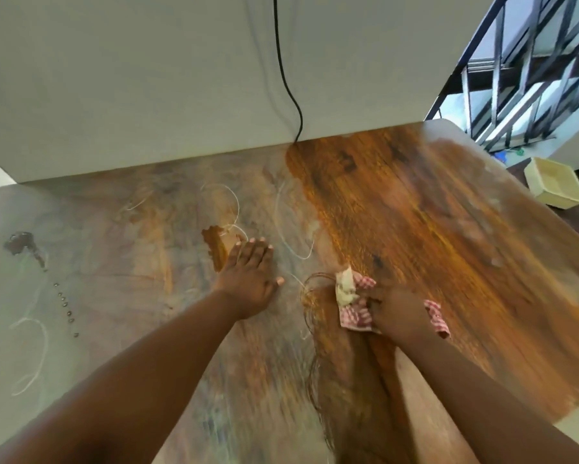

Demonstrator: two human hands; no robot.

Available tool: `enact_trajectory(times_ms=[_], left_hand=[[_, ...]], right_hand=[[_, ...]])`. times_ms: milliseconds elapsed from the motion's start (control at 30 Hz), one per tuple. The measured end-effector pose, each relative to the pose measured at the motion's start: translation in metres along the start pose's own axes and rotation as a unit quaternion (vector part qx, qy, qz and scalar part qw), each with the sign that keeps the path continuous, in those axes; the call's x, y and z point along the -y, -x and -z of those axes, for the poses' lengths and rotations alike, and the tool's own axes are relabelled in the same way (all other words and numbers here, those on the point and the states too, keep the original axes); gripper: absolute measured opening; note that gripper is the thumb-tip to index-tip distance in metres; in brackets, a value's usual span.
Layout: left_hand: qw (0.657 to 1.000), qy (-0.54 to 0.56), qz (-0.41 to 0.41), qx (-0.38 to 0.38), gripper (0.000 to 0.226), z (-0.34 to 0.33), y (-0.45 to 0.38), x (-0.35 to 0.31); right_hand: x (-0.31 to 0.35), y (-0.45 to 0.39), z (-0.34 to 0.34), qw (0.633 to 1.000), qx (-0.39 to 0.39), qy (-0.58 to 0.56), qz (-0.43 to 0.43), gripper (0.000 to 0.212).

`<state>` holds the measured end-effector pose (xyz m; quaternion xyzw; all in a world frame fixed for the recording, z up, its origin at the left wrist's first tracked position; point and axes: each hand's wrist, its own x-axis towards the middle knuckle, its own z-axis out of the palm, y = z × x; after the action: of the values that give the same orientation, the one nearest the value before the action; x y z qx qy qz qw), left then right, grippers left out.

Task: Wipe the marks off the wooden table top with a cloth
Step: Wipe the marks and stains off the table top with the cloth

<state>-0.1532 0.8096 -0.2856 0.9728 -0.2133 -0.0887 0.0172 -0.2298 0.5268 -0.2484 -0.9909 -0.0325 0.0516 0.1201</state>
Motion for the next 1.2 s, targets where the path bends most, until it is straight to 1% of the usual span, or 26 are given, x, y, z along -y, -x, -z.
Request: enact_trajectory(times_ms=[67,133,167,267,333,367,433,500,533,600,667,733,767,833,867,933,1000,1033,1100,1133,1200], left_hand=[[1.0,0.01,-0.001,-0.004,0.072,-0.003,-0.008,0.004],[1.0,0.023,0.001,-0.01,0.072,-0.002,-0.021,0.008],[1.0,0.026,0.002,-0.012,0.071,0.0,-0.028,0.01],[1.0,0.019,0.002,-0.019,0.068,0.009,-0.047,0.017],[0.999,0.021,0.006,-0.029,0.066,0.014,-0.057,0.023],[0.999,0.022,0.009,-0.03,0.066,0.016,-0.062,0.026],[0.999,0.022,0.016,-0.023,0.066,0.016,-0.066,0.03],[1.0,0.025,0.016,-0.01,0.067,0.014,-0.067,0.031],[0.999,0.029,0.016,-0.009,0.066,0.012,-0.067,0.03],[0.999,0.042,0.019,-0.019,0.066,0.01,-0.07,0.029],[0.998,0.047,0.025,-0.029,0.065,0.011,-0.077,0.03],[0.998,0.042,0.027,-0.031,0.063,0.016,-0.084,0.036],[0.998,0.039,0.028,-0.032,0.063,0.019,-0.089,0.041],[0.998,0.03,0.036,-0.034,0.063,0.024,-0.096,0.054],[0.998,0.025,0.041,-0.033,0.063,0.026,-0.098,0.061],[0.998,0.019,0.048,-0.023,0.064,0.027,-0.101,0.073],[0.998,0.015,0.061,-0.017,0.064,0.026,-0.105,0.082],[0.997,0.014,0.068,-0.02,0.064,0.027,-0.108,0.086],[0.996,0.013,0.078,-0.029,0.063,0.028,-0.115,0.093],[0.996,0.013,0.082,-0.03,0.063,0.03,-0.12,0.096],[0.996,0.018,0.085,-0.028,0.062,0.034,-0.131,0.104]], right_hand=[[0.013,-0.036,-0.006,0.999,-0.033,0.004,-0.039,0.031],[0.039,-0.064,-0.013,0.995,-0.056,-0.016,-0.086,0.036],[0.054,-0.071,-0.018,0.994,-0.064,-0.027,-0.084,0.038],[0.083,-0.052,-0.025,0.998,-0.058,-0.038,0.004,0.033],[0.076,-0.027,-0.023,0.995,-0.063,-0.068,0.031,0.033],[0.066,-0.018,-0.021,0.994,-0.067,-0.082,0.03,0.034],[0.044,-0.02,-0.017,0.993,-0.05,-0.099,-0.035,0.035],[0.035,-0.054,-0.017,0.99,-0.058,-0.095,-0.092,0.034],[0.037,-0.077,-0.019,0.989,-0.067,-0.084,-0.105,0.035],[0.057,-0.111,-0.019,0.99,-0.078,-0.074,-0.091,0.038],[0.076,-0.124,-0.022,0.992,-0.089,-0.072,-0.059,0.038],[0.085,-0.107,-0.025,0.994,-0.073,-0.076,0.012,0.036],[0.085,-0.092,-0.025,0.994,-0.05,-0.088,0.048,0.034],[0.069,-0.07,-0.025,0.989,-0.019,-0.122,0.082,0.031],[0.057,-0.07,-0.023,0.988,-0.017,-0.132,0.072,0.032],[0.037,-0.091,-0.015,0.994,-0.027,-0.1,0.021,0.033],[0.043,-0.128,-0.006,0.997,-0.034,-0.063,-0.028,0.03],[0.053,-0.15,-0.005,0.997,-0.045,-0.056,-0.031,0.03],[0.079,-0.185,-0.005,0.992,-0.062,-0.107,-0.039,0.032],[0.093,-0.194,-0.004,0.992,-0.073,-0.1,-0.021,0.033],[0.113,-0.19,-0.014,0.995,-0.058,-0.076,0.033,0.037]])
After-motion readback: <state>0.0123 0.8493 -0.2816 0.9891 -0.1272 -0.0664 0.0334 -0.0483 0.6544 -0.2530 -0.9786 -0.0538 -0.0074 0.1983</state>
